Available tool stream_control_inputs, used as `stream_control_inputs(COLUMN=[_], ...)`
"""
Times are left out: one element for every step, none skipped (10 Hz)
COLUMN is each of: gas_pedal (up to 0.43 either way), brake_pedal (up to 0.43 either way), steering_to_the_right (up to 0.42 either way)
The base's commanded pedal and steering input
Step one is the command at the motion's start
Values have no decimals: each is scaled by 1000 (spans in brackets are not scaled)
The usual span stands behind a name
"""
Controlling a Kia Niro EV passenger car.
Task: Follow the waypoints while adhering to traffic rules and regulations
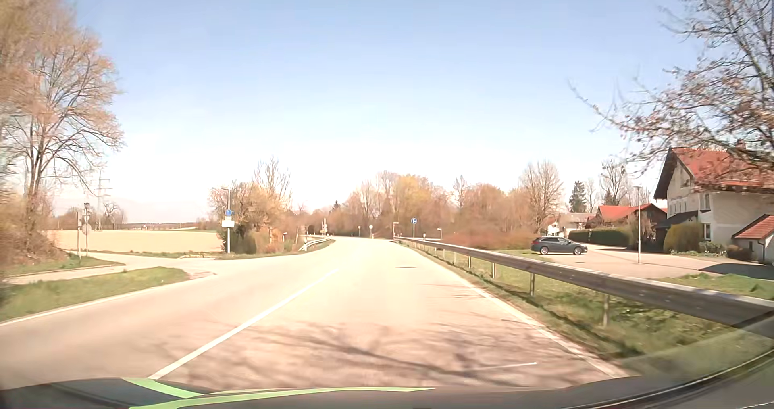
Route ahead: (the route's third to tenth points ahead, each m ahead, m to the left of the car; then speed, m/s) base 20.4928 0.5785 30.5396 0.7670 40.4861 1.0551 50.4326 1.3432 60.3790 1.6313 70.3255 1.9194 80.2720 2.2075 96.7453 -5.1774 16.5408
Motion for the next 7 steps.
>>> stream_control_inputs(gas_pedal=[0,0,0,0,0,0,0], brake_pedal=[85,85,104,104,110,116,122], steering_to_the_right=[-2,-1,0,0,0,0,0])
